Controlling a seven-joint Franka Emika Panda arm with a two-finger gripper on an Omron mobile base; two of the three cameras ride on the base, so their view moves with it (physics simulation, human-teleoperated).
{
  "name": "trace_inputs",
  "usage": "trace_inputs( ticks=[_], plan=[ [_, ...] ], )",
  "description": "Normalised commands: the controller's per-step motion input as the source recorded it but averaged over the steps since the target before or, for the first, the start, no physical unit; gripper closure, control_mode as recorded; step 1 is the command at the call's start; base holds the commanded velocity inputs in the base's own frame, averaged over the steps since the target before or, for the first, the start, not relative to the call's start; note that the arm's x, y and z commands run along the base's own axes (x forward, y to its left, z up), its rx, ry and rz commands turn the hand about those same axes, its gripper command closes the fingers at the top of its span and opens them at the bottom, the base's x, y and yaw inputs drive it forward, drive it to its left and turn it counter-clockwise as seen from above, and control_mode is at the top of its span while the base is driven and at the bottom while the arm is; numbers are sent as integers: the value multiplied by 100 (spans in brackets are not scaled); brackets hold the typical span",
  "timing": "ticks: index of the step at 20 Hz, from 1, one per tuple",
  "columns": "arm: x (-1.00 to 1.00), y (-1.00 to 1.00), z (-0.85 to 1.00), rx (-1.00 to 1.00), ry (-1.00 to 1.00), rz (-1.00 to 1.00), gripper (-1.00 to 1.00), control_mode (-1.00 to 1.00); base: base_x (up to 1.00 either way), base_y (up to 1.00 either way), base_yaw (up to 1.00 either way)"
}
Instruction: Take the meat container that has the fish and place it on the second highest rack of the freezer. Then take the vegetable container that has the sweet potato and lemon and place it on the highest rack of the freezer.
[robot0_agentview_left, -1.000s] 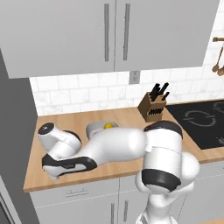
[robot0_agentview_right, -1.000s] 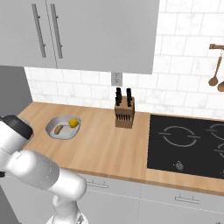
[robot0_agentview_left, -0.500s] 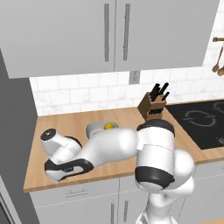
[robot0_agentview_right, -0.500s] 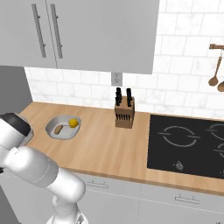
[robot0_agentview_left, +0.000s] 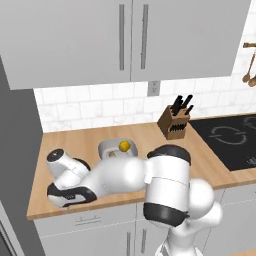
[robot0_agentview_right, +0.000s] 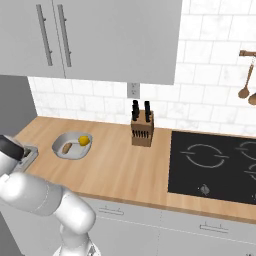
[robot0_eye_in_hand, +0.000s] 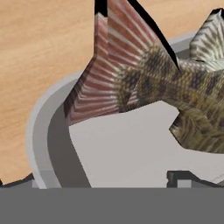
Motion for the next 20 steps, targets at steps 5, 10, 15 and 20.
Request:
trace_inputs(
  ticks=[5, 10, 15, 20],
  plan=[
    [0, 0, -24, 0, 1, 0, -100, -100, 0, 0, 0],
    [0, 0, -25, 2, 0, 0, 100, -100, 0, 0, 0],
    [0, 0, -24, 2, 0, 0, 100, -100, 0, 0, 0],
    [-3, 0, -17, 1, 0, 0, 100, -100, 0, 0, 0]
  ],
)
